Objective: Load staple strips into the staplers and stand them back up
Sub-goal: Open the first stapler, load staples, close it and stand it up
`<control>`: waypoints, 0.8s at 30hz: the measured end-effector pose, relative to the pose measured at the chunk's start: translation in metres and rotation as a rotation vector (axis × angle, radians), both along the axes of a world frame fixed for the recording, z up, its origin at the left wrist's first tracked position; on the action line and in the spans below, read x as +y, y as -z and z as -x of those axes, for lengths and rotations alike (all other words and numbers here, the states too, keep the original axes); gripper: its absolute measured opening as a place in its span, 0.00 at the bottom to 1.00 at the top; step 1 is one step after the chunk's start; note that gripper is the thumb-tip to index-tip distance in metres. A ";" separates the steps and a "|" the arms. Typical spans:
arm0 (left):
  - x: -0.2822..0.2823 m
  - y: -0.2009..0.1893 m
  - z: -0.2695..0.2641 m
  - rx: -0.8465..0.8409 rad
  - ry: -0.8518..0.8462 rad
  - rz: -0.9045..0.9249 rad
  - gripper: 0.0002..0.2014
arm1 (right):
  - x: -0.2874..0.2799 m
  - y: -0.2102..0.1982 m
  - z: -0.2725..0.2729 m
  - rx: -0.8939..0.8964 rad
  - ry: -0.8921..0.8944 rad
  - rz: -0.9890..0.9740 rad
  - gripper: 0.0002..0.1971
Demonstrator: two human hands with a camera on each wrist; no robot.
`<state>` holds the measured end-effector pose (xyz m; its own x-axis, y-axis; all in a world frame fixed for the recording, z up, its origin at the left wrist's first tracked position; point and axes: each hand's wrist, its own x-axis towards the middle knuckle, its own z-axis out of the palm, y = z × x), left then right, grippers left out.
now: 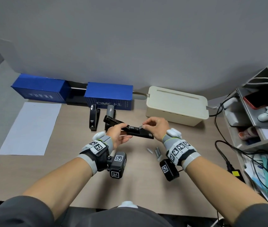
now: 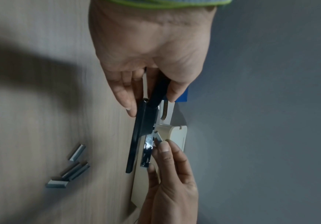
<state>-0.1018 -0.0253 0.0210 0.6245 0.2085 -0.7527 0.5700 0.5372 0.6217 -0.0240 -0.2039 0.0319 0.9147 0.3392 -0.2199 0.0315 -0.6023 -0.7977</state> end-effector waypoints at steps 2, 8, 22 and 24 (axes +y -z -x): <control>0.000 0.000 0.000 0.004 -0.008 0.006 0.12 | -0.002 -0.002 -0.001 -0.004 -0.007 0.000 0.03; -0.001 -0.002 -0.002 -0.008 -0.007 0.019 0.11 | -0.003 -0.001 -0.002 -0.029 -0.004 0.037 0.03; 0.000 -0.002 -0.004 -0.003 -0.019 0.018 0.14 | -0.003 0.001 -0.004 -0.022 -0.039 0.052 0.03; 0.001 -0.002 -0.004 -0.003 -0.019 0.019 0.14 | -0.002 0.001 -0.003 -0.022 -0.064 0.082 0.02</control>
<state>-0.0982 -0.0247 0.0227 0.6225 0.2063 -0.7549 0.5577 0.5599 0.6128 -0.0209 -0.2054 0.0309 0.8966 0.3788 -0.2293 0.0894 -0.6620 -0.7442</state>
